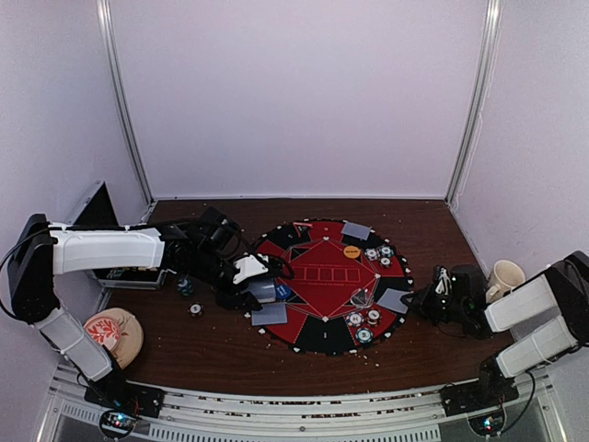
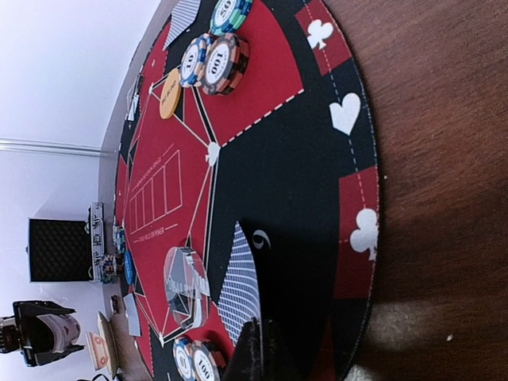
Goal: Distribute texas hold em gaming equipment
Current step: Distribute the poker card in the dealer area.
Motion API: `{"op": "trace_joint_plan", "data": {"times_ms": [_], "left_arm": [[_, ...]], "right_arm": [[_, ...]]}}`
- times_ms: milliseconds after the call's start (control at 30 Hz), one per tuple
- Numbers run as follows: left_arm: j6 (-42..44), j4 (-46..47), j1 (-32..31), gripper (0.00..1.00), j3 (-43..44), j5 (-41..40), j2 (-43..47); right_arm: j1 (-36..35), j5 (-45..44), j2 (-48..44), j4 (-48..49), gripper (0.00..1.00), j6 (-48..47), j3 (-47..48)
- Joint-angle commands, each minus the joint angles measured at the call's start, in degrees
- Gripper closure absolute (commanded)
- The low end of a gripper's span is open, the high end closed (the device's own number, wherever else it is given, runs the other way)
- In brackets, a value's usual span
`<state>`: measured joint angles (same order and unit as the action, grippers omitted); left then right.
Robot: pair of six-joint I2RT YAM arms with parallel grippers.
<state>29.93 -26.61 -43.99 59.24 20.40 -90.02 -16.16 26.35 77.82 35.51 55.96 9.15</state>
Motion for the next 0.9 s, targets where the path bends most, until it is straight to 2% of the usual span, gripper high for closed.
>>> {"op": "trace_joint_plan", "data": {"times_ms": [0, 433, 533, 667, 867], "left_arm": [[0.3, 2.09, -0.31, 0.48, -0.79, 0.6, 0.63], [0.31, 2.14, -0.31, 0.47, -0.64, 0.52, 0.46], [0.33, 2.18, -0.31, 0.47, -0.76, 0.47, 0.51], [0.35, 2.18, -0.31, 0.47, -0.71, 0.49, 0.37], [0.36, 2.15, -0.35, 0.47, -0.61, 0.59, 0.37]], "right_arm": [[0.39, -0.41, 1.71, 2.31, 0.98, 0.32, 1.2], [0.43, -3.27, 4.98, 1.84, 0.92, -0.64, 2.93], [0.35, -3.18, 5.23, 1.18, 0.83, -0.92, 3.32], [0.35, -3.4, 3.63, -1.79, 0.66, -1.94, 3.63], [0.35, -7.85, -4.13, -12.91, 0.51, -4.99, 4.82]]}}
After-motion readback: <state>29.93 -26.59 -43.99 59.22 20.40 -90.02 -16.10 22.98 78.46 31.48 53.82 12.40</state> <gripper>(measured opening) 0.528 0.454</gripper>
